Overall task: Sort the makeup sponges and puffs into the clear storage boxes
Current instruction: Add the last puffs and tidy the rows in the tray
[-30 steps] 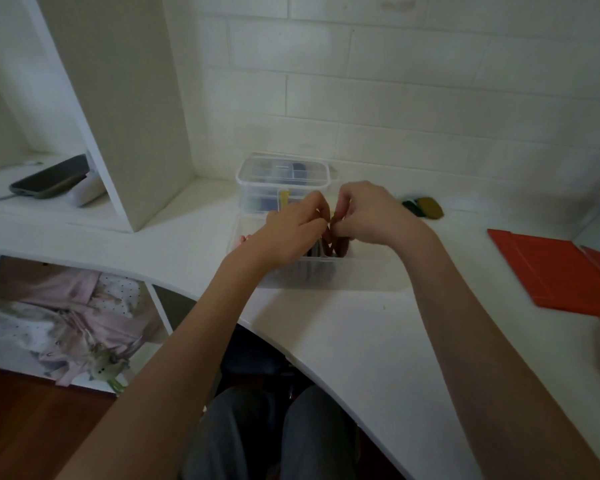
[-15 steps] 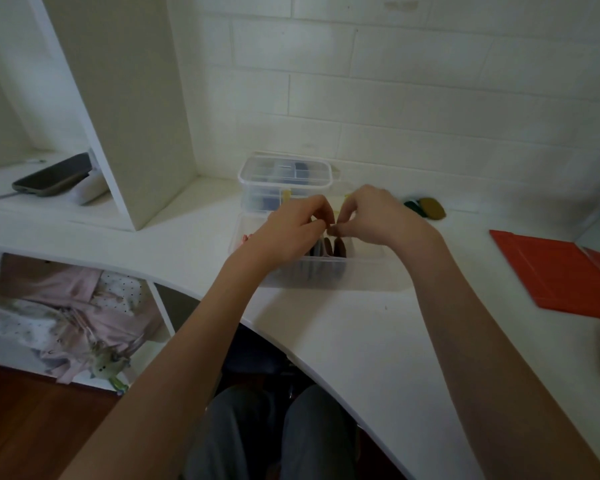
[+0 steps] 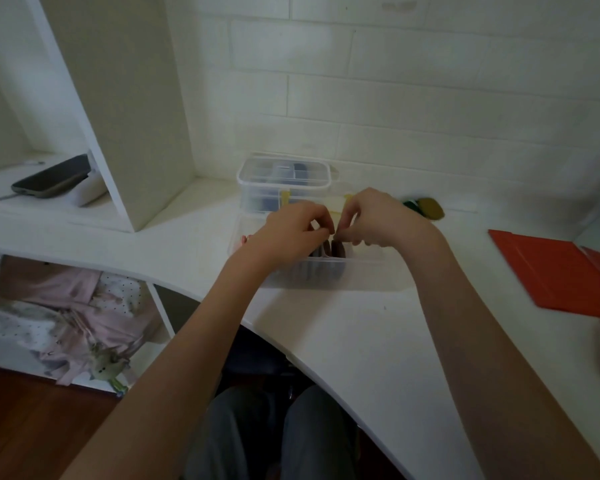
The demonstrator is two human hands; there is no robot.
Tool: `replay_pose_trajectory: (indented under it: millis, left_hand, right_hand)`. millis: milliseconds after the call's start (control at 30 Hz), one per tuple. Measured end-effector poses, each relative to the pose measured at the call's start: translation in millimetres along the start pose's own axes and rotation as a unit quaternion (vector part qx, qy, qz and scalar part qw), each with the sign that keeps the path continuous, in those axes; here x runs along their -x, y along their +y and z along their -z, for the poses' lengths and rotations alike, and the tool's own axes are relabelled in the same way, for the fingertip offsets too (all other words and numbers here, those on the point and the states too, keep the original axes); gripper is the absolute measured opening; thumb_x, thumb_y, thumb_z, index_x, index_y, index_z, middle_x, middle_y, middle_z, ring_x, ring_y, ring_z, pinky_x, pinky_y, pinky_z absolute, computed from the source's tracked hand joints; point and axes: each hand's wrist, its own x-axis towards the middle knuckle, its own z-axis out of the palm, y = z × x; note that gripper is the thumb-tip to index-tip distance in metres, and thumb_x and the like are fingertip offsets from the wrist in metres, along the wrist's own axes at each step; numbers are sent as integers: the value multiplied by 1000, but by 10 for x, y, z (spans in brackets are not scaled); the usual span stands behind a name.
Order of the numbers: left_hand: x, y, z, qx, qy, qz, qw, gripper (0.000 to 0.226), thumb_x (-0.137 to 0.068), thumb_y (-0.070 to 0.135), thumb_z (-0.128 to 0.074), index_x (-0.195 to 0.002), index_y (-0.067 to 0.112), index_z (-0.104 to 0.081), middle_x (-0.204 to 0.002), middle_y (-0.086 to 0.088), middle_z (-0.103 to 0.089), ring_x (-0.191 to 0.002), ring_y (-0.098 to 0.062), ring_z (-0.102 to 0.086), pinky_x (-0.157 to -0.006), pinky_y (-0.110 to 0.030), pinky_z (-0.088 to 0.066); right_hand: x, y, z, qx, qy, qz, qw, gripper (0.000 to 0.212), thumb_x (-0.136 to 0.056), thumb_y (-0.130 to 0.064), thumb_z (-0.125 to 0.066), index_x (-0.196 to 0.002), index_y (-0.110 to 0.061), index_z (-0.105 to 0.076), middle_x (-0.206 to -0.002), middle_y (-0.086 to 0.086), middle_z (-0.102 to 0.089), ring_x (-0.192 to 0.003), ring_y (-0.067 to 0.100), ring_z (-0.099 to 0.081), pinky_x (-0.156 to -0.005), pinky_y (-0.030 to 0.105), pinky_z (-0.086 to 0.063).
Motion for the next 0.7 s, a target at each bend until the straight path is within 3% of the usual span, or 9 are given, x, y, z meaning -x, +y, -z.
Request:
replay_pose_trajectory:
  millis: [333, 533, 633, 700]
  left_hand:
    - [-28, -33, -62, -112, 94, 11, 989, 14, -88, 32, -54, -91, 27, -67, -92, 8, -64, -82, -12, -51, -82, -34, -39]
    - [-93, -23, -27, -168, 74, 25, 983, 16, -88, 30, -52, -97, 24, -65, -103, 5, -63, -102, -19, -52, -84, -36, -31]
    - [-164, 87, -38, -246, 73, 33, 966, 18, -87, 27, -51, -98, 24, -64, -105, 1, -63, -107, -25, -47, -90, -40, -31]
    - [-244, 236, -94, -269, 94, 23, 958, 18, -88, 23, -49, -98, 20, -63, -103, -2, -63, -107, -28, -46, -91, -41, -30]
  right_hand:
    - [-54, 64, -80, -32, 13, 45, 998, 9, -86, -22, -68, -88, -16, -73, -63, -1, -61, -55, 8, -55, -47, 16, -41]
    - [-49, 235, 4, -221, 40, 44, 974, 14, -91, -14, -62, -98, -9, -73, -75, 6, -69, -62, 8, -63, -52, 14, -49]
    - [-66, 390, 40, -371, 58, 53, 925, 16, -92, -4, -58, -102, -1, -70, -76, 13, -67, -61, 14, -66, -60, 22, -56]
    - [-108, 559, 109, -467, 154, 46, 870, 16, -93, -1, -54, -102, 0, -68, -73, 13, -63, -56, 14, -65, -61, 24, -57]
